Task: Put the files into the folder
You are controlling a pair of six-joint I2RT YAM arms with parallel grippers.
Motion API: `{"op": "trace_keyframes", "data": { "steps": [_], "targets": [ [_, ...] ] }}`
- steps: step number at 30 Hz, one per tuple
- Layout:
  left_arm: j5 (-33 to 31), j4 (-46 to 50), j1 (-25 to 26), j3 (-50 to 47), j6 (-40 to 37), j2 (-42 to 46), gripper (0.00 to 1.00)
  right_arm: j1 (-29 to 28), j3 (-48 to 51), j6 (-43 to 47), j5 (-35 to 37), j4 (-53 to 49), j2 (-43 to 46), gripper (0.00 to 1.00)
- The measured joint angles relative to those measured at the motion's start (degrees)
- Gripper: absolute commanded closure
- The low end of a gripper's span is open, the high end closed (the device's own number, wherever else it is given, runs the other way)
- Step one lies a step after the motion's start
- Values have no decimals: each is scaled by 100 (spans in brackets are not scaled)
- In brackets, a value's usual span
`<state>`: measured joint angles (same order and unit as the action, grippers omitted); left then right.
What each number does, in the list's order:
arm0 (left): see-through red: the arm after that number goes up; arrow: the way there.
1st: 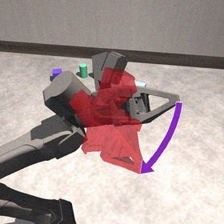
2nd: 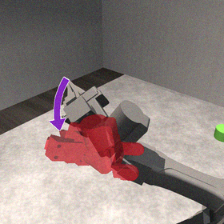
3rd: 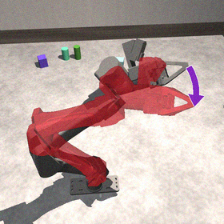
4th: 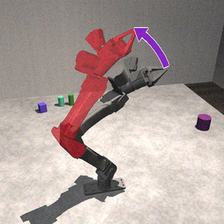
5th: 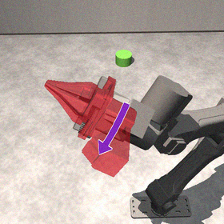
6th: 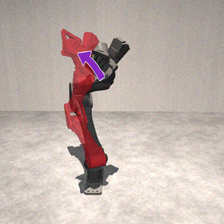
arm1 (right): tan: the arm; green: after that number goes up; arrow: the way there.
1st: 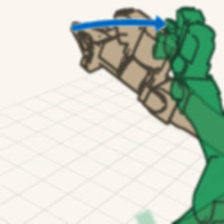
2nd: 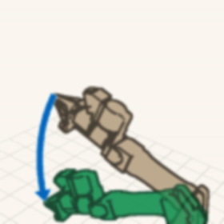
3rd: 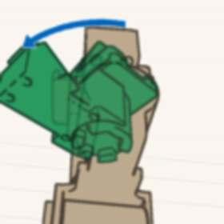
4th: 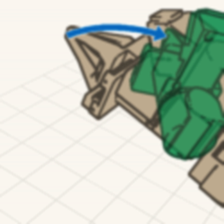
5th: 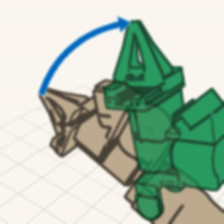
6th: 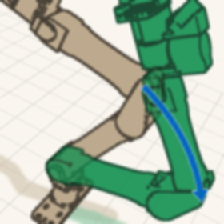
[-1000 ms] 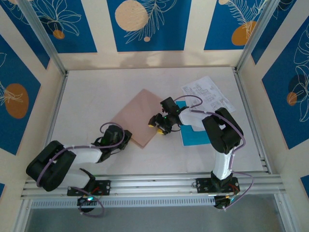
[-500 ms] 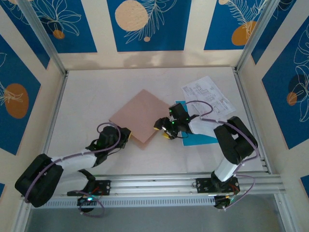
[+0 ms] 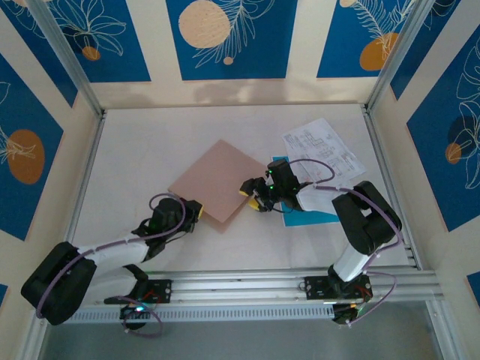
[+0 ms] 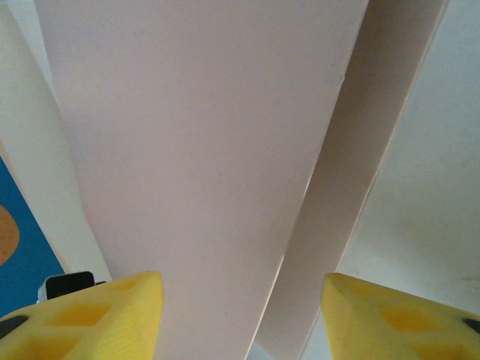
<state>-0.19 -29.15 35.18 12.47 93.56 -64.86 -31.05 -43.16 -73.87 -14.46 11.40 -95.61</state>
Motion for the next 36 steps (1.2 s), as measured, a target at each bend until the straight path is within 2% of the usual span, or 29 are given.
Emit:
{"op": "trace_keyframes", "data": {
  "steps": [6,14,18,20,22,26,28,32,33,36],
  "targets": [
    [0,2,7,0,4,81,100,0,-85,-160,-76,197,-479,47],
    [2,127,26,-11,7,232,100,42,-114,-407,-127,686,-693,64],
    [2,164,33,-15,2,256,100,42,-125,-409,-122,734,-699,82],
    [-7,278,52,-63,0,404,100,42,-210,-448,-120,656,-702,97],
    [-7,459,55,-101,-9,529,100,35,-352,-494,-151,568,-702,100],
    [-4,1012,61,-116,-208,890,65,-50,-697,-407,-127,125,-682,100],
    [61,1526,90,-37,-372,1137,52,-120,-876,-354,-22,-175,-632,100],
    [129,2992,111,654,-1220,1510,37,-225,-1115,-232,225,-697,-407,100],
    [144,3348,111,935,-1517,1532,29,-245,-1152,-208,264,-804,-345,100],
    [162,4301,129,1845,-2498,1438,27,-278,-1285,-138,363,-1154,-225,100]
  ]
}}
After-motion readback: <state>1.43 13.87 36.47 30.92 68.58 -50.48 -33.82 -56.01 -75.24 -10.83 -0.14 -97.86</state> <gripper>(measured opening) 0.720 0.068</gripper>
